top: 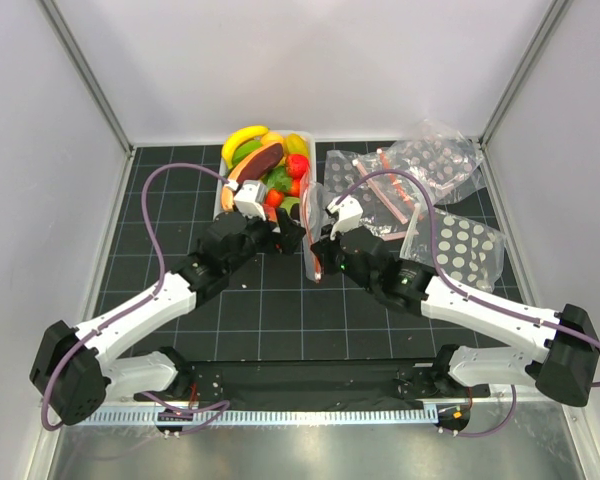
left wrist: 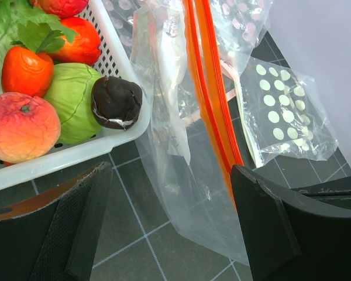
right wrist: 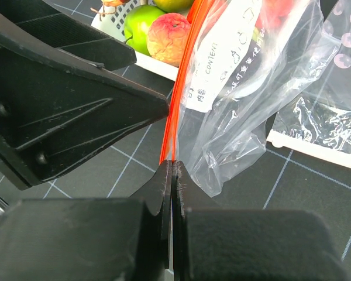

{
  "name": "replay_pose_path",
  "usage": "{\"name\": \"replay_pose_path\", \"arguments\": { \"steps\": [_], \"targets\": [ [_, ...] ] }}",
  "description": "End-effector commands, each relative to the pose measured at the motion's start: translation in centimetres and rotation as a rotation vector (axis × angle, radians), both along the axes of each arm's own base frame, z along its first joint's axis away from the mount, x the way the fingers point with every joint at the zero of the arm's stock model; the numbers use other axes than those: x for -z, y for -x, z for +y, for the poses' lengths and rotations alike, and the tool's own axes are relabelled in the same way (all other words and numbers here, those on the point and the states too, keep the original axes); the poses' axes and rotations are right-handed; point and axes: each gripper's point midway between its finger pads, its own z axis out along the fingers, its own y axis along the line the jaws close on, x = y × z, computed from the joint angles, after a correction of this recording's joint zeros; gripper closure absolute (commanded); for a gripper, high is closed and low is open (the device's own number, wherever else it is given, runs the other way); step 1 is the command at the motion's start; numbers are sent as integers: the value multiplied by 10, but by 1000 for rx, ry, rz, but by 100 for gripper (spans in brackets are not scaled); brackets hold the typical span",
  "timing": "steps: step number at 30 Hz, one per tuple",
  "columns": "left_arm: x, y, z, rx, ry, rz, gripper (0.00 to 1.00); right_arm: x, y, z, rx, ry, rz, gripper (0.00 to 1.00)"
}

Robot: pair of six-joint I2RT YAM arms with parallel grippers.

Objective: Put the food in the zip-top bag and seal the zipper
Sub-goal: Open the zipper of the food storage bag at the center of the board.

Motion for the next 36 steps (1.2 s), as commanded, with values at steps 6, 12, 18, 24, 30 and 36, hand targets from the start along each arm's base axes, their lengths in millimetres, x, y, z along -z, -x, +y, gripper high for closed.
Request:
{"name": "replay_pose_path", "arguments": {
  "steps": [6, 12, 18, 24, 30, 36],
  "targets": [
    [-46, -5, 0, -11, 66, -127, 15, -25, -4, 6, 4, -53, -44, 99],
    [-38, -11, -6, -6, 40, -106, 17, -24, -4, 7, 2, -52, -40, 99],
    [-32, -19, -8, -25, 11, -93, 21, -25, -4, 8, 1, -50, -42, 99],
    [-16, -28, -17, -25, -39, -45, 30, -25, -4, 7, 8, -46, -44, 99],
    [-14, -26, -13, -32, -67, -54, 77, -25, -8, 0, 51, -33, -48, 99],
    [-16, -15, -19, 12, -49, -63, 100, -26, -12, -8, 94, -9, -62, 79]
  ]
}}
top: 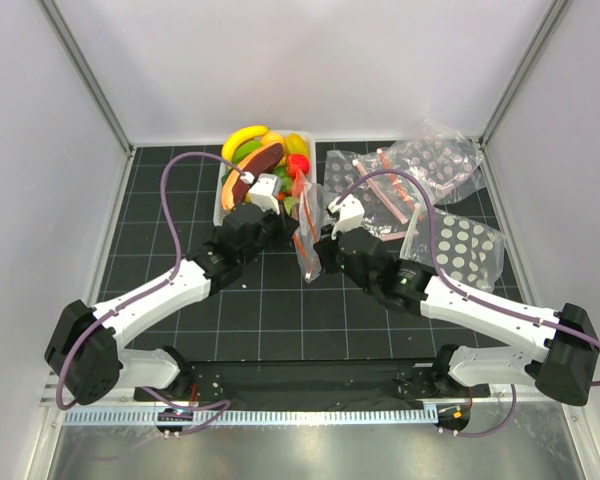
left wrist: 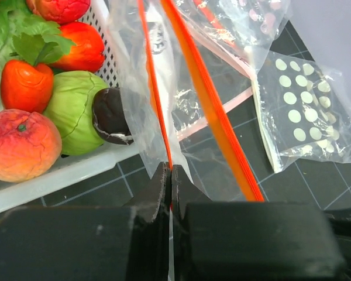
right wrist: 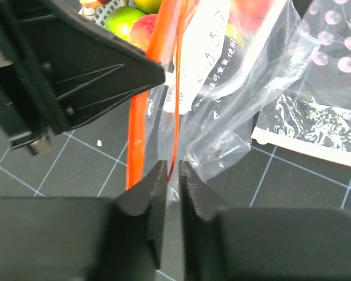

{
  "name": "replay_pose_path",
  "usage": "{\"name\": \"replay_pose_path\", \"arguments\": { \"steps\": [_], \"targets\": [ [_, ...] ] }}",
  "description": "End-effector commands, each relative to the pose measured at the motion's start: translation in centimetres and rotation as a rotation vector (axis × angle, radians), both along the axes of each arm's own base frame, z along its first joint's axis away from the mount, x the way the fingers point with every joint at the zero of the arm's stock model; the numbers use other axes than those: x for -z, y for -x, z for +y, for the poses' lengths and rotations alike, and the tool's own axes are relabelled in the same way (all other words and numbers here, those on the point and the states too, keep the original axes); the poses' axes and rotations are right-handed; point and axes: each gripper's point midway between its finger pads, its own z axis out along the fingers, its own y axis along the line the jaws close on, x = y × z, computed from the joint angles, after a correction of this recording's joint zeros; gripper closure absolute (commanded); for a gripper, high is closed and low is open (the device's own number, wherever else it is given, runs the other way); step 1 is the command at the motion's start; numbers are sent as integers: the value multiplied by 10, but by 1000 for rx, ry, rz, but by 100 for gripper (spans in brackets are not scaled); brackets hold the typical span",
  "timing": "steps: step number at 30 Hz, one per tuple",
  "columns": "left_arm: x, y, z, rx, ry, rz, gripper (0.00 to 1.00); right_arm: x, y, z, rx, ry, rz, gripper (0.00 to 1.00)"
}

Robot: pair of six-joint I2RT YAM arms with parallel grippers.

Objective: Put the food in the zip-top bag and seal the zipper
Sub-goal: Open the zipper of the food storage bag at the center of the board.

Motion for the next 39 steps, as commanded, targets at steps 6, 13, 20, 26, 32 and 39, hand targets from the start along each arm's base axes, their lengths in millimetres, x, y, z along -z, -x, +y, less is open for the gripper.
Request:
{"name": "replay_pose_path", "arguments": {
  "steps": [6, 13, 20, 26, 32, 39],
  "targets": [
    [-26, 21, -18, 74, 40, -68, 100, -28, -8, 1, 37, -44, -64, 65],
    [-22, 33, -27, 112, 40, -60, 100, -29, -10, -5, 74, -50, -69, 67],
    [-27, 40, -34, 151, 63, -60, 100, -41, -17, -25, 172, -12, -86, 99],
    [-46, 61, -45, 250, 178, -50, 100, -83, -14, -89, 370, 41, -171, 99],
    [-41, 67, -67, 317, 281, -2, 100, -98, -10, -131, 499, 121, -224, 99],
    [19, 29, -70, 175, 117, 78, 100, -68, -27, -114, 504, 266, -206, 99]
  ]
}}
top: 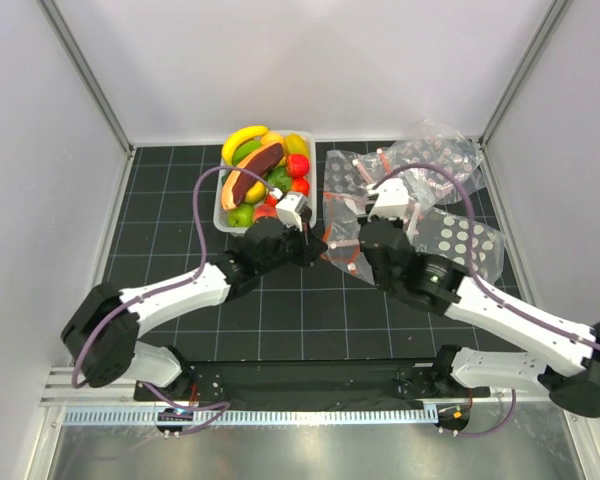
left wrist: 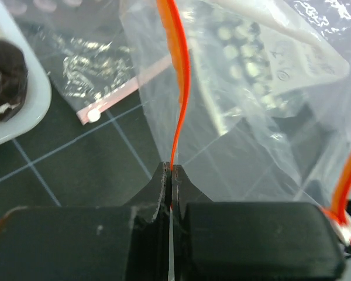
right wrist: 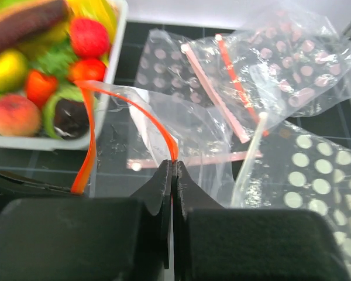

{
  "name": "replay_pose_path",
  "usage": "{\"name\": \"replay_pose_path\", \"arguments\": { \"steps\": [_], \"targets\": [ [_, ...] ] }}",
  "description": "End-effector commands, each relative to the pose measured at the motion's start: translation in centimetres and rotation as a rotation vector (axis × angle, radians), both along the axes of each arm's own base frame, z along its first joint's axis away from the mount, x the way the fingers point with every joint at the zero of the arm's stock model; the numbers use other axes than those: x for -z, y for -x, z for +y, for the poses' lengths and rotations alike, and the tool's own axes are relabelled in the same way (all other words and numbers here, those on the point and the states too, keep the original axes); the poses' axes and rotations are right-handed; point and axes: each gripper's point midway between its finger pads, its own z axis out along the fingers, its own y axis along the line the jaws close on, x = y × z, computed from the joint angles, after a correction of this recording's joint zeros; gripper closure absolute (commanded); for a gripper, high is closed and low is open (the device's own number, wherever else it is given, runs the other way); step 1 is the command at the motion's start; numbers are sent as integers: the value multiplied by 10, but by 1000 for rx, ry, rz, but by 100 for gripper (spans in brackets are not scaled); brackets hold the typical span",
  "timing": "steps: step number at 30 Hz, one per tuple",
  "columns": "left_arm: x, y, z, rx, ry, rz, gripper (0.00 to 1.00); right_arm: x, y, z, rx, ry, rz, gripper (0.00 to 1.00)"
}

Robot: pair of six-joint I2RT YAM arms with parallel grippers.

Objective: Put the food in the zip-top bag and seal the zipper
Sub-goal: Open the zipper of the food storage bag at the center of the board.

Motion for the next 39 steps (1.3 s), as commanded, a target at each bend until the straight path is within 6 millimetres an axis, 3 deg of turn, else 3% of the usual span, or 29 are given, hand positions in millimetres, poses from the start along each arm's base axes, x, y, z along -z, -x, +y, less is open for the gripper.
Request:
{"name": "replay_pose_path", "arguments": {
  "steps": [1, 7, 12, 17, 19, 20, 23, 31, 35, 37, 38, 39],
  "targets": [
    [3, -18, -7, -52, -24, -12, 100, 6, -11, -2, 73, 90, 4, 99],
    [22, -30, -4, -99, -100, 8, 100, 31, -22, 0, 123, 136, 23, 99],
    [27, -31, -3, -80, -146, -4, 98, 49, -34, -5, 140, 76, 71, 99],
    [21, -30, 2, -82, -189, -8, 77, 54, -40, -17, 145, -3, 97, 99],
    [16, -31, 11, -117, -194, -21, 62, 55, -41, -23, 138, -55, 102, 99],
    [14, -31, 14, -129, -194, -24, 43, 54, -41, -24, 137, -67, 97, 99],
    [7, -33, 27, -183, -208, -43, 24, 53, -40, -27, 139, -70, 93, 99],
    [-26, -38, 65, -318, -240, -137, 12, 55, -41, -19, 107, -71, 116, 99],
    [-22, -52, 82, -401, -350, -166, 9, 54, -40, -18, 95, -79, 114, 99],
    [-21, -60, 80, -413, -385, -174, 8, 54, -40, -17, 91, -83, 114, 99],
    [-8, -65, 76, -404, -428, -160, 8, 54, -40, -16, 87, -81, 117, 99],
    [-13, -70, 75, -404, -452, -158, 8, 55, -40, -15, 82, -80, 119, 99]
  ]
}}
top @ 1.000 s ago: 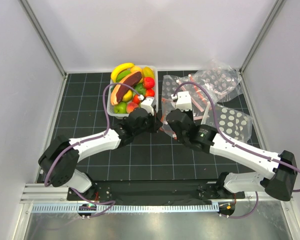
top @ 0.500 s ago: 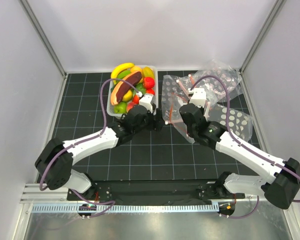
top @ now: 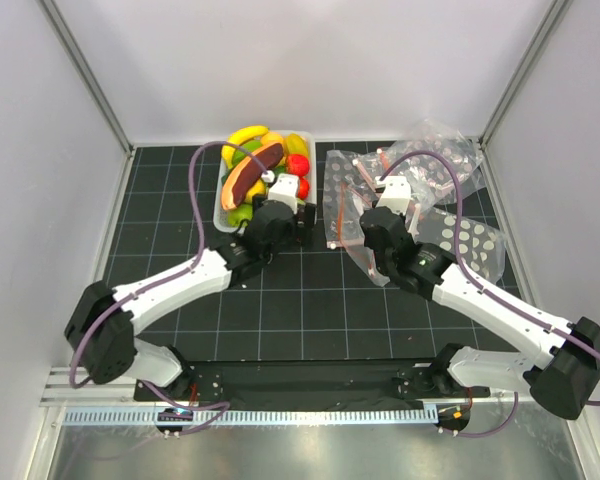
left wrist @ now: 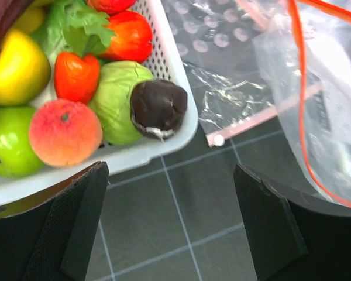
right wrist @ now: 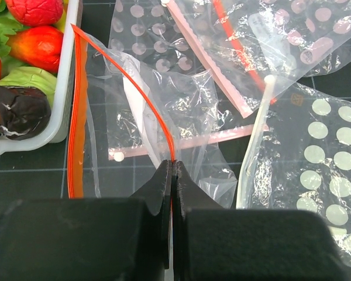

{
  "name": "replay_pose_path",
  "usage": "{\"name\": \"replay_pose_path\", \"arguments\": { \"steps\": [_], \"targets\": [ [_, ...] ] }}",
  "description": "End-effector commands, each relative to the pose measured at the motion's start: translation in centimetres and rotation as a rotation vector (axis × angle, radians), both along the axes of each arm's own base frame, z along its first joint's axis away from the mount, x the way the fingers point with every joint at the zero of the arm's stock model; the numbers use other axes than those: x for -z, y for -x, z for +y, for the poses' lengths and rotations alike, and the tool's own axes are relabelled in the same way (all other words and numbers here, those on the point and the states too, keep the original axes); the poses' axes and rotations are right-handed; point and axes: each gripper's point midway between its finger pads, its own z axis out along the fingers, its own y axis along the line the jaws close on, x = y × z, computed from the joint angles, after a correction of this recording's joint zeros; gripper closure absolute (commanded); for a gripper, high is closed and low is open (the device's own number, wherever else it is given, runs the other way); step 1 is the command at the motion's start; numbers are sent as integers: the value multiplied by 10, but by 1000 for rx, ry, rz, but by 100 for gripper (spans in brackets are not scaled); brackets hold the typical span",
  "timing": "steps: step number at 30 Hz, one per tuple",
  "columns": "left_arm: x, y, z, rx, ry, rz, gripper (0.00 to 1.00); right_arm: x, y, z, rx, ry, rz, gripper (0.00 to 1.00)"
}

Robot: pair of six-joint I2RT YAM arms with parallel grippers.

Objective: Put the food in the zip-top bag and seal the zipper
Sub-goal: Open the zipper of the food storage bag at the center of the board, then pick up the fake fruit from the bin.

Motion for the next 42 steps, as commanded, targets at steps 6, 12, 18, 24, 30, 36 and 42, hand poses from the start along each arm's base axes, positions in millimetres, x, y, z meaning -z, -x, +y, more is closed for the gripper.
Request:
{"name": "replay_pose_path", "arguments": {
  "steps": [6, 12, 18, 24, 30, 36, 42],
  "targets": [
    [11, -45, -11, -53, -133, 15, 6, -18, -2, 8, -22, -64, -44, 99],
    [36, -62, -14, -67, -185, 70, 14, -18, -2, 9, -27, -68, -43, 99],
    [54, -71, -12, -72, -201, 109, 22, -20, -1, 9, -35, -74, -47, 99],
    [48, -69, -16, -16, -165, 108, 64, -19, -1, 12, -46, -81, -40, 99],
    [16, -53, -14, 19, -37, 19, 71, -17, -1, 15, -60, -83, -34, 99],
    [-27, -25, -12, 92, 118, -62, 75, -18, 0, 23, -99, -115, -37, 99],
    [-60, 15, -29, 272, 330, -136, 75, -19, 3, 37, -170, -161, -32, 99]
  ]
}}
